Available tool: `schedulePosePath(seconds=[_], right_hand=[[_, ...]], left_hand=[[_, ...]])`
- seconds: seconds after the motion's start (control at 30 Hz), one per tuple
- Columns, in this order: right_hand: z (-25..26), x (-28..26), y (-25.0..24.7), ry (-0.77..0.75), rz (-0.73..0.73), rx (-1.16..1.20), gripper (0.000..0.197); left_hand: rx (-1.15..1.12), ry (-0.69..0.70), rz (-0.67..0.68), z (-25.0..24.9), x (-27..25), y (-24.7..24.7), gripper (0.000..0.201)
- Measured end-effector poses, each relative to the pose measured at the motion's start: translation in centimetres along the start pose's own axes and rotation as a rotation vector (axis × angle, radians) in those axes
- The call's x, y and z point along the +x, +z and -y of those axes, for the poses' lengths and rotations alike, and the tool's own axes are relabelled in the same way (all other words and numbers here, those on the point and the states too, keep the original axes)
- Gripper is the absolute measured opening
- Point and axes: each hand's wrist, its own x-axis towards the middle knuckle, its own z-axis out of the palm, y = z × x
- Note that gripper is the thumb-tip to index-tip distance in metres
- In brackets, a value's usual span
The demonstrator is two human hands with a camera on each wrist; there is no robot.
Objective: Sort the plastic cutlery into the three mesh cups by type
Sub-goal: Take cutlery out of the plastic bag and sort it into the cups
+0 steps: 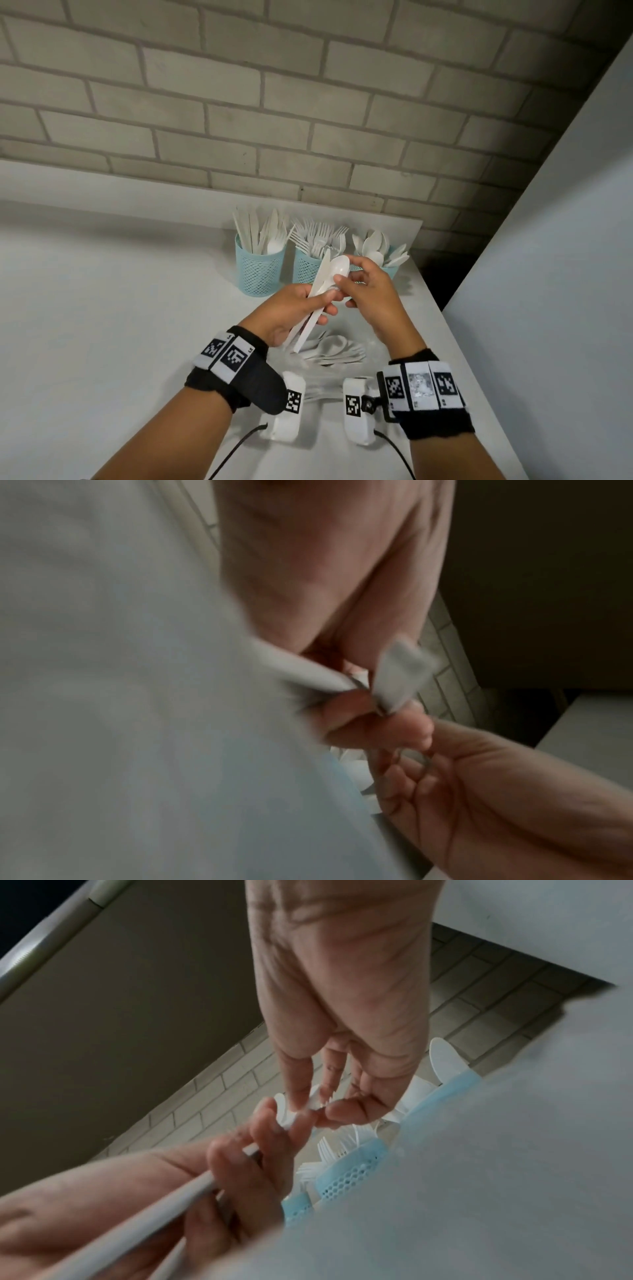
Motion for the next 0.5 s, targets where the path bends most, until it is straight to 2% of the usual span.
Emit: schedulePosePath(seconds=[0.13,0.27,0.37,0.47,0.5], right_hand=[[-0.7,0.7,0.4,0.009,-0.039,0.021,0.027],[-1.1,1.2,0.0,-0.095,-0.114,0.000,0.010],[-0.5,1.6,-0.9,-0.153,-0.138,-0.039,0.009],[-0.2,2.9,-2.3,-0.128,-0.190,-0.070,0.002],[-0.1,3.4,-2.9,-0.093,-0.219,-0.056,0.005]], left_hand=[[-0.058,-0.063,0.029,-0.3,-0.4,-0.1,0.031],[-0.114,-0.133,0.100,-0.5,-0.7,0.3,0.031],[-0.073,-0.131,0.080,-0.9,-0.7,1.0,0.030],[-0.101,-0.138,0.058,-1.0,-0.5,1.2,0.033],[-0.138,-0.145,0.049,-1.0,-0.4,1.1,0.034]])
